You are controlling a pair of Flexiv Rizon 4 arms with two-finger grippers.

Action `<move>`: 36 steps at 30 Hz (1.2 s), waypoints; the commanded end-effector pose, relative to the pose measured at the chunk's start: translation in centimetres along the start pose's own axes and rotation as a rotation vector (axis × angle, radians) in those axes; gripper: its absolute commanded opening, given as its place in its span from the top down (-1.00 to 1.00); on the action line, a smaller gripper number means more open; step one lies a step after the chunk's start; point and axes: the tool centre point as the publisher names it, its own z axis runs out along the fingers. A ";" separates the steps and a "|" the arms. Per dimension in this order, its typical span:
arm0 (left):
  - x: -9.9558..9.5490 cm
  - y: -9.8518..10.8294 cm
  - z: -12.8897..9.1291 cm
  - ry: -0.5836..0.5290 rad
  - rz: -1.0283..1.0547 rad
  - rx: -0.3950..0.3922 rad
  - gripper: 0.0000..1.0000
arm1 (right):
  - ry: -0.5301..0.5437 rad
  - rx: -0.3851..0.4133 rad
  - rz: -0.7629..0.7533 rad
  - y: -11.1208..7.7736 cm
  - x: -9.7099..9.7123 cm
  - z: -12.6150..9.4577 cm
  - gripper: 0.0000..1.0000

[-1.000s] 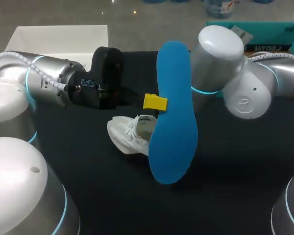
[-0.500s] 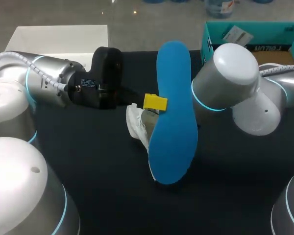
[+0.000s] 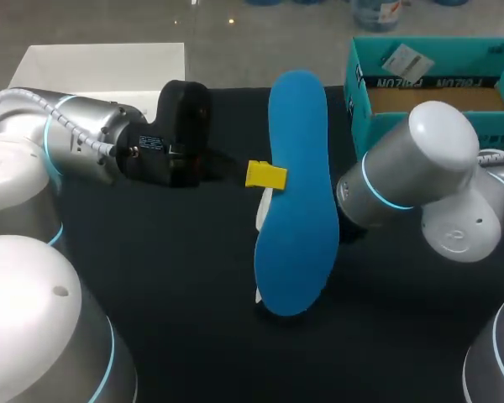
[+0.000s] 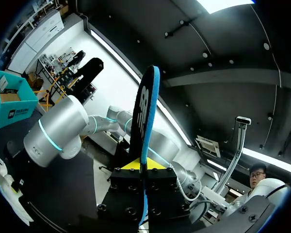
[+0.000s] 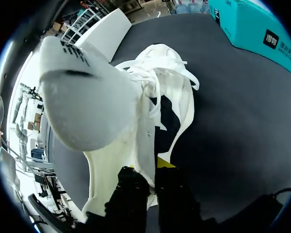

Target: Take the shoe out of the shoebox, open the shoe tongue, remove and reinsert the insole, then place the shoe into the shoebox

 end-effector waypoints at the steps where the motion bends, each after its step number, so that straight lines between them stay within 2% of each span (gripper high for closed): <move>1: -0.1 0.1 0.1 0.001 0.001 0.003 1.00 | 0.002 0.045 -0.008 0.9 0.1 0.9 1.00; 8: -0.1 0.1 0.1 0.001 0.001 0.003 1.00 | -0.045 0.102 0.016 1.1 -0.6 2.0 1.00; 14: -0.1 0.1 0.1 0.001 0.001 0.003 1.00 | -0.020 0.064 0.094 0.6 -0.7 1.2 1.00; 15: -0.1 0.1 0.1 0.001 0.001 0.003 1.00 | -0.008 0.052 0.111 0.4 -0.6 0.8 0.73; 16: -0.1 0.1 0.1 0.001 0.001 0.003 1.00 | 0.015 0.034 0.137 0.3 -0.6 0.2 -0.87; 17: -0.1 0.1 0.1 0.001 0.001 0.003 1.00 | 0.028 0.018 0.155 0.1 -0.5 -0.4 -1.00; 21: -0.1 0.1 0.1 0.001 0.001 0.003 1.00 | 0.113 -0.012 0.187 -0.4 -0.1 -2.9 -1.00; 24: -0.1 0.1 0.1 0.001 0.001 0.003 1.00 | 0.138 -0.056 0.140 -0.4 0.3 -4.7 -1.00; 36: -0.1 0.1 0.1 0.001 0.001 0.003 1.00 | 0.138 -0.056 0.140 -0.4 0.3 -4.7 -1.00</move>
